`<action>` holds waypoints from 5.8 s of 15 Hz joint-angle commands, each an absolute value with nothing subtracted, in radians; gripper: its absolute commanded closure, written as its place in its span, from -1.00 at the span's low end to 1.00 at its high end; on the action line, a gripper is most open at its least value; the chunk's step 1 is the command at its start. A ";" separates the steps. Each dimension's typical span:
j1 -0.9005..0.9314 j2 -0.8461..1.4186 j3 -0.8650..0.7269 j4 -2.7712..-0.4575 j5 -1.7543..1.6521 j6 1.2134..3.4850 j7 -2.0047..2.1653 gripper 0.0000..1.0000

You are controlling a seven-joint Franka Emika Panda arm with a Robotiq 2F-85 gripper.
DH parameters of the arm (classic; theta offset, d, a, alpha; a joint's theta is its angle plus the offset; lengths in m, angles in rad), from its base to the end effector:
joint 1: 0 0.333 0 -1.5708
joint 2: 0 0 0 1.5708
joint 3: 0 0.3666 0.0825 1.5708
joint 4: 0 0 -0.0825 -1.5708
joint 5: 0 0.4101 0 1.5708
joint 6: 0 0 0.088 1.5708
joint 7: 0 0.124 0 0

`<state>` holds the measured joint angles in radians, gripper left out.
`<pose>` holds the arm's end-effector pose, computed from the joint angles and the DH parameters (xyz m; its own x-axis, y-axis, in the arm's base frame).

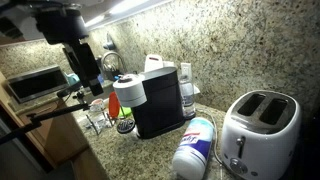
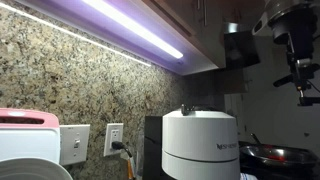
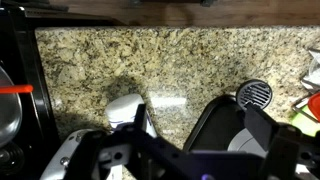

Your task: Turn off the light switch

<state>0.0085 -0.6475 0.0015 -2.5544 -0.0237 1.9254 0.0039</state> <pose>0.3493 0.0015 0.4955 0.9997 0.0140 0.0185 0.0136 -0.9996 0.0232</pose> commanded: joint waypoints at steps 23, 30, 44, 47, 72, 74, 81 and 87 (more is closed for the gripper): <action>0.050 -0.647 0.100 -2.587 -0.073 2.092 0.013 -1.00; 0.098 -0.632 0.192 -2.655 -0.204 2.343 -0.003 -1.00; -0.280 -0.426 0.607 -2.516 -0.645 2.766 0.418 -1.00; -0.337 -0.372 0.712 -2.460 -0.686 2.735 0.463 -1.00; -0.537 0.088 1.134 -2.165 -0.775 2.476 0.927 -1.00; -0.530 0.128 1.113 -2.154 -0.848 2.462 1.013 -1.00; -0.452 0.293 1.035 -2.071 -1.027 2.342 1.102 -1.00; -0.151 0.154 0.682 -2.120 -0.886 2.484 1.049 -1.00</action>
